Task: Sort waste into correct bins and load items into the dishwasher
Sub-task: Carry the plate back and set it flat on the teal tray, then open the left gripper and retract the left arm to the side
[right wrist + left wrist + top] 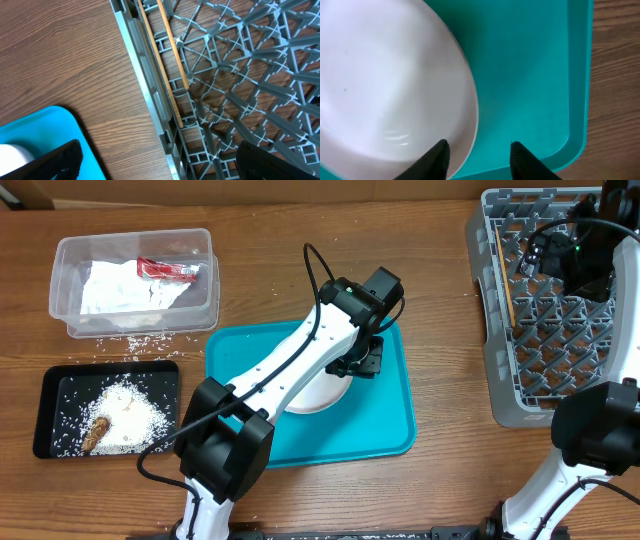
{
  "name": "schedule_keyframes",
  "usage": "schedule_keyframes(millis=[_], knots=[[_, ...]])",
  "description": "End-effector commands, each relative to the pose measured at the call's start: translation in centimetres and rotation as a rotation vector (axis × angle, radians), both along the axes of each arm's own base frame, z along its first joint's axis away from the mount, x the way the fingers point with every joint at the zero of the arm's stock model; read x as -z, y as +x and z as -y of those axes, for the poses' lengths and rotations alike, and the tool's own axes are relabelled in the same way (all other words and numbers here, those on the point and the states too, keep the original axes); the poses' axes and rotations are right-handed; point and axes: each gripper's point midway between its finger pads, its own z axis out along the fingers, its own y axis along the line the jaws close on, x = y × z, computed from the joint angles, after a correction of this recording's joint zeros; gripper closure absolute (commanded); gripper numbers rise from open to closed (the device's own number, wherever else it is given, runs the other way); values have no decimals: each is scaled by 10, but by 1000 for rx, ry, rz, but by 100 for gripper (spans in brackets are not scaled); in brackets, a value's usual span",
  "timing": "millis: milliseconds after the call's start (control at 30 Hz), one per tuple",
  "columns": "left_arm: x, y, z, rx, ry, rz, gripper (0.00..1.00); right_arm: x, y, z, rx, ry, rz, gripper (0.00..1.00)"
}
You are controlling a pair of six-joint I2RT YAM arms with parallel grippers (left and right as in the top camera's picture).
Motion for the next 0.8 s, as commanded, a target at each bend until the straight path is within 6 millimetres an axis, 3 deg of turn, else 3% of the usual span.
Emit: schedule_keyframes(millis=[0, 100, 200, 333, 433, 467, 567, 667, 733, 767], knots=[[-5, 2, 4, 7, -22, 1, 56, -2, 1, 1, 6, -7, 7, 0], [-16, 8, -4, -14, -18, 0, 57, -2, 1, 1, 6, -7, 7, 0], [-42, 23, -23, -67, -8, 17, 61, -2, 1, 1, 6, -7, 7, 0], [-94, 48, -74, -182, 36, 81, 62, -2, 1, 1, 6, -7, 7, 0], [-135, 63, -132, -307, 105, 159, 56, -2, 1, 1, 6, -7, 7, 0], [-155, 74, -154, -322, 83, 216, 33, -2, 1, 1, 6, -7, 7, 0], [-183, 76, -202, -479, 55, 283, 30, -2, 1, 1, 6, -7, 7, 0], [-210, 69, -262, -637, 47, 348, 26, -2, 1, 1, 6, -7, 7, 0], [-222, 62, -298, -732, 51, 379, 0, -2, 1, 1, 6, -7, 7, 0], [-226, 58, -315, -768, 58, 391, 0, -2, 1, 1, 6, -7, 7, 0]])
